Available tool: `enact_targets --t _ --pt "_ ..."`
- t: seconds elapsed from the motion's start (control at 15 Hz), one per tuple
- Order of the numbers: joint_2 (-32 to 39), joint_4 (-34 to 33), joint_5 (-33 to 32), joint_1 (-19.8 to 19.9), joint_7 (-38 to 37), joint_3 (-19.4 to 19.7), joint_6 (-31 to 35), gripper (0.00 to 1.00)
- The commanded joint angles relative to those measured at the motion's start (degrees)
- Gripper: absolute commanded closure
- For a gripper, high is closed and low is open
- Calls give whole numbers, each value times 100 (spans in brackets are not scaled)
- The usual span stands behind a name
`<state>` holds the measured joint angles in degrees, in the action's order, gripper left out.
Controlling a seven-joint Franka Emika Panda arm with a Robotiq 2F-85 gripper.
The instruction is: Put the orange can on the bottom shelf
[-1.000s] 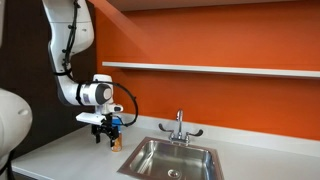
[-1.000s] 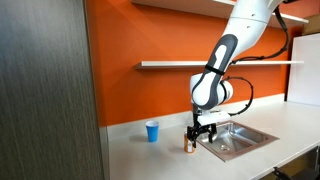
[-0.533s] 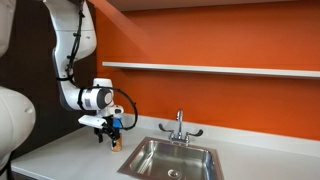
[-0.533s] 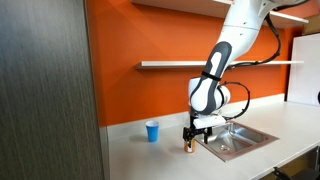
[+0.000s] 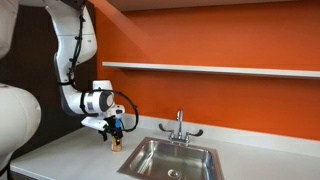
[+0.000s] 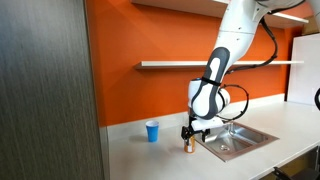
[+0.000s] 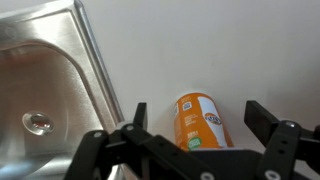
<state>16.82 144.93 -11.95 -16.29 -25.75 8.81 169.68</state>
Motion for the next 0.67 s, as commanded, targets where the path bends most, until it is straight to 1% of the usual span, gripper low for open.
enact_targets --t 0.0,0.13,0.27,0.6 --pt "184 -116 -142 -477 -380 490 353 0" --pt "258 -132 -89 -731 -425 752 524 0" --pt "347 -157 -142 -902 -562 931 665 0" --pt "562 -250 -41 -1306 -661 1269 941 0"
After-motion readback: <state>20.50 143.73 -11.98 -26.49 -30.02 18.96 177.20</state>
